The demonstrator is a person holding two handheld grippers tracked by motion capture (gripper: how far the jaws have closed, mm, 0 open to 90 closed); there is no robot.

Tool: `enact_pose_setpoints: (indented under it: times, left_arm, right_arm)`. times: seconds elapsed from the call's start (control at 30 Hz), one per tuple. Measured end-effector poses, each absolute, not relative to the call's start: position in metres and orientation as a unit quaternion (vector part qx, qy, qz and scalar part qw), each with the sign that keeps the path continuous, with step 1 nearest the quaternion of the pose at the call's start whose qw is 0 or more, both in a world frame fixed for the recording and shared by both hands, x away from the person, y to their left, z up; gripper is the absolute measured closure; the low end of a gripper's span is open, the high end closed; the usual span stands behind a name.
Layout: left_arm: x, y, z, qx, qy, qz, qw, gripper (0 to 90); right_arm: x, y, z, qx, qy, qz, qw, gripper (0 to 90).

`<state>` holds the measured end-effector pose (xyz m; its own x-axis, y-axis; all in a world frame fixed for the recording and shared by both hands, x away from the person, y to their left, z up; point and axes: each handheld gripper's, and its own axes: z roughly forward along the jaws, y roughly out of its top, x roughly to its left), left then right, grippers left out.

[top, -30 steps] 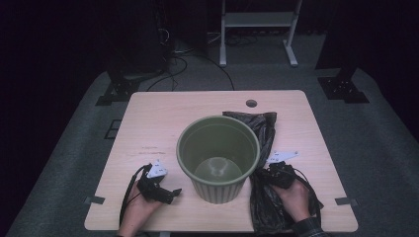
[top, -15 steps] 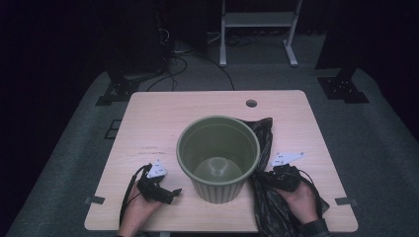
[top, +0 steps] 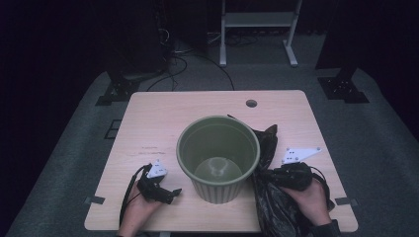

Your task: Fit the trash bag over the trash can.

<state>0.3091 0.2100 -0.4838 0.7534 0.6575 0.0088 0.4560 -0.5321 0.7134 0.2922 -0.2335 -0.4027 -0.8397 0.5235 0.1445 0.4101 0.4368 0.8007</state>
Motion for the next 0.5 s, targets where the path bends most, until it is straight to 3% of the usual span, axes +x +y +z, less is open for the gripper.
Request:
enact_pose_setpoints:
  times: [0.5]
  left_arm:
    - [0.309,0.210,-0.484,0.865,0.321,0.140,0.360,0.0]
  right_arm:
    - [0.264,-0.239,-0.340,0.209,0.844,0.488,0.075,87.5]
